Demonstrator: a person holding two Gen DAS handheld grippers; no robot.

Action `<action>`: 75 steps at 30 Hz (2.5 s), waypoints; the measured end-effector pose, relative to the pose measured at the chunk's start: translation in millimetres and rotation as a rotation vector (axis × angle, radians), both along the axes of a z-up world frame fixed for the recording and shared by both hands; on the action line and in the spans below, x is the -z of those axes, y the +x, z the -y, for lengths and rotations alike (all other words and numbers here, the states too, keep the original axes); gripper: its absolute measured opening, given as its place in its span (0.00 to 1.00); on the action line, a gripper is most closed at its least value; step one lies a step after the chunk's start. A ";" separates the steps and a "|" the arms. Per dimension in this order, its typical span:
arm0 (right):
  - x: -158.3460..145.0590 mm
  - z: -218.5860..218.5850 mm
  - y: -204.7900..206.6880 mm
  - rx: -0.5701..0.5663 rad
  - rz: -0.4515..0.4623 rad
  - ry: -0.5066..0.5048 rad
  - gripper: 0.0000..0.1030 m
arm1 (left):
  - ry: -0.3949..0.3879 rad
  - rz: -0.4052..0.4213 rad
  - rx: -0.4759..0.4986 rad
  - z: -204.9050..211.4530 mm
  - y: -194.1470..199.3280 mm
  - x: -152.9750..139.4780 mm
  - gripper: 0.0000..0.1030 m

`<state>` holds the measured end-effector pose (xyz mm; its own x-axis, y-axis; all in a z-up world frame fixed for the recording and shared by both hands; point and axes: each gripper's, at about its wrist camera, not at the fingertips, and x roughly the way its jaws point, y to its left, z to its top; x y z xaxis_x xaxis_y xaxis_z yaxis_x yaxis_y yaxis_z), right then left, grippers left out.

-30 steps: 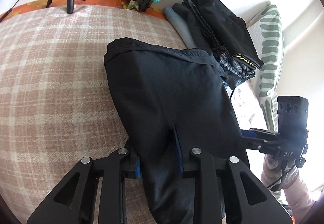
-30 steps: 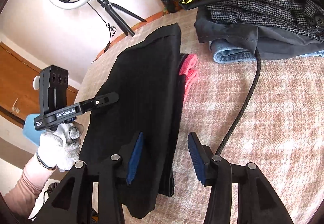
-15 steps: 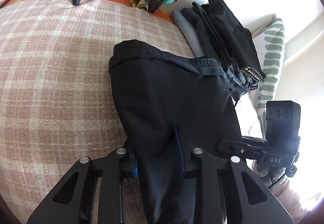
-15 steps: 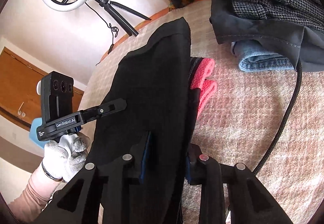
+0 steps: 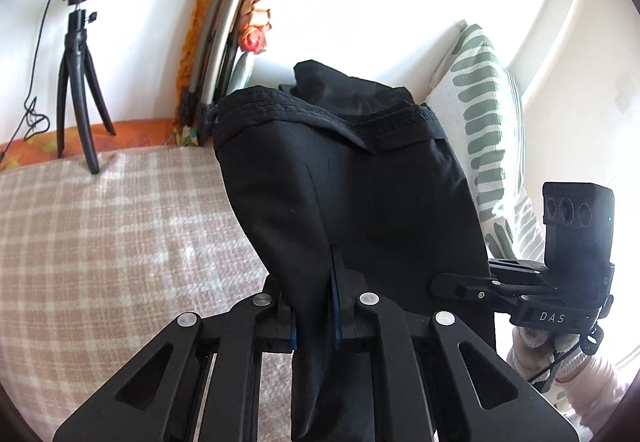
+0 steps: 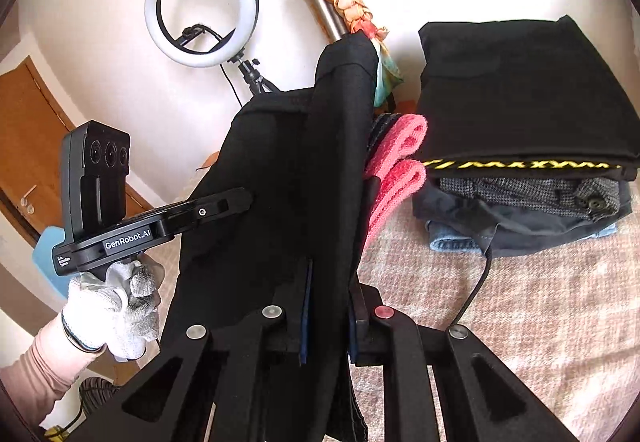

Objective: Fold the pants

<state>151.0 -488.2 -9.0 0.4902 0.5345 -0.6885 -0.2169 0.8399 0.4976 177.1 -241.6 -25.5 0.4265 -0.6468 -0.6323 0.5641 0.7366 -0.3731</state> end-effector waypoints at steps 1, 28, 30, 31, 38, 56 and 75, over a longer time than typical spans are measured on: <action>-8.4 8.1 -0.2 0.009 0.018 -0.006 0.12 | -0.005 0.016 0.010 7.6 2.1 -7.5 0.10; -38.3 175.5 160.2 0.193 0.062 -0.167 0.12 | -0.025 0.080 -0.024 199.5 166.4 -31.6 0.09; -22.2 173.3 171.9 0.200 0.031 -0.232 0.15 | 0.045 0.067 -0.042 208.3 173.8 -19.3 0.15; -15.3 172.4 176.3 0.222 0.020 -0.282 0.18 | 0.089 0.074 -0.065 211.7 175.6 -14.5 0.18; -7.9 183.6 176.9 0.330 0.015 -0.449 0.31 | 0.142 0.107 -0.191 198.8 178.3 -16.2 0.52; -70.5 139.4 94.8 0.435 0.117 -0.403 0.77 | 0.117 0.176 -0.153 128.7 95.0 -72.5 0.62; -124.0 15.2 -50.7 0.440 0.279 -0.492 1.00 | 0.109 0.252 -0.137 21.4 -59.7 -96.3 0.76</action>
